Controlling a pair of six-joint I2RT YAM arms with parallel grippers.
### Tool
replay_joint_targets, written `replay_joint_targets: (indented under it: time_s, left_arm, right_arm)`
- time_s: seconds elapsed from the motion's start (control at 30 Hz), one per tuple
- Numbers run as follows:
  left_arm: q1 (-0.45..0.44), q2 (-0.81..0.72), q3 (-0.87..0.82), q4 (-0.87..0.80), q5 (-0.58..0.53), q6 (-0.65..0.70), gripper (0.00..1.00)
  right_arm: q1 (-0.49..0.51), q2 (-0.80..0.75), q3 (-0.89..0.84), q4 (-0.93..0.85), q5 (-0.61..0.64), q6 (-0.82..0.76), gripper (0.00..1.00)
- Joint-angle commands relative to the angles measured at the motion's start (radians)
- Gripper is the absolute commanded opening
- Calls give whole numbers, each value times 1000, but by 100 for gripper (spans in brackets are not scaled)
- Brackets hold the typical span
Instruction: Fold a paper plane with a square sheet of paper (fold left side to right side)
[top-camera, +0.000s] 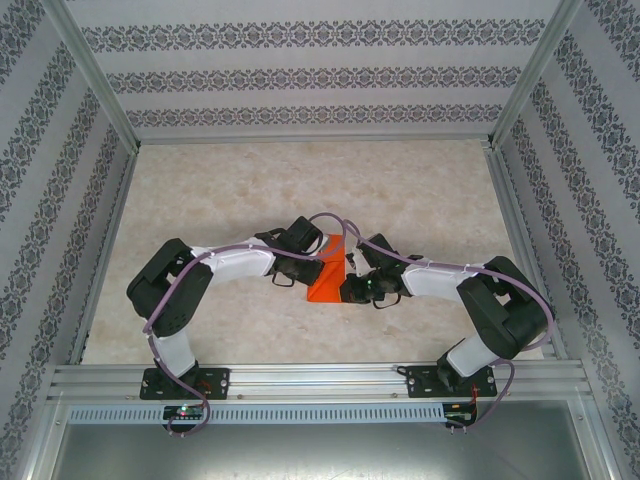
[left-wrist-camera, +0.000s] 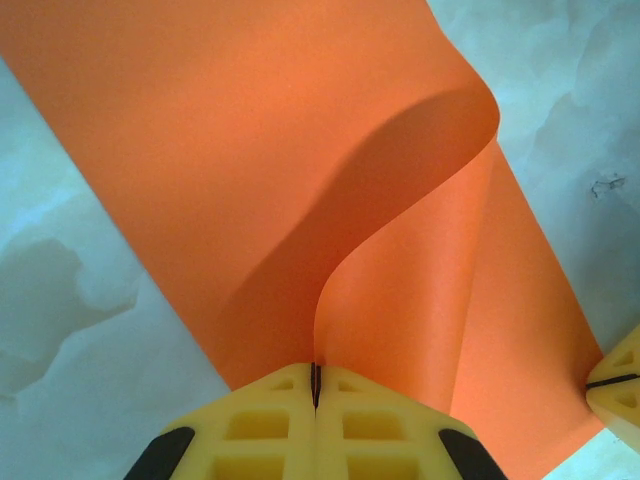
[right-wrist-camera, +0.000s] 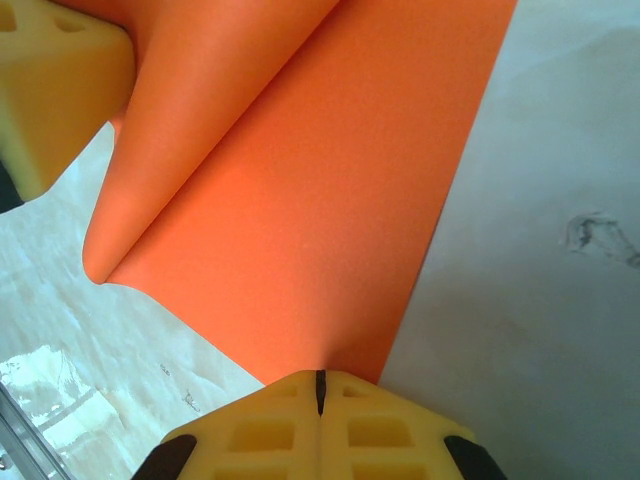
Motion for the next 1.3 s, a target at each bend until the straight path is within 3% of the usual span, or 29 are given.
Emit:
replay_joint_targets:
  time_s: [0.0, 0.5, 0.7, 0.93, 1.1, 1.27]
  left_arm:
    - [16, 26, 25, -27, -20, 26, 0]
    - [16, 46, 24, -18, -6, 28, 0]
    - [16, 57, 24, -26, 11, 36, 0]
    - [16, 58, 16, -28, 15, 41, 0]
    - [14, 59, 17, -29, 16, 40, 0]
    - [15, 57, 13, -31, 13, 41, 0]
  right_arm:
    - [8, 28, -4, -82, 61, -18, 0]
    - [8, 28, 1, -90, 63, -20, 0]
    - [-16, 1, -10, -43, -1, -1, 0]
    - [-117, -93, -63, 174, -130, 121, 0]
    - [-127, -34, -39, 374, -162, 231, 0]
    - [-116, 35, 9, 431, -144, 263, 0]
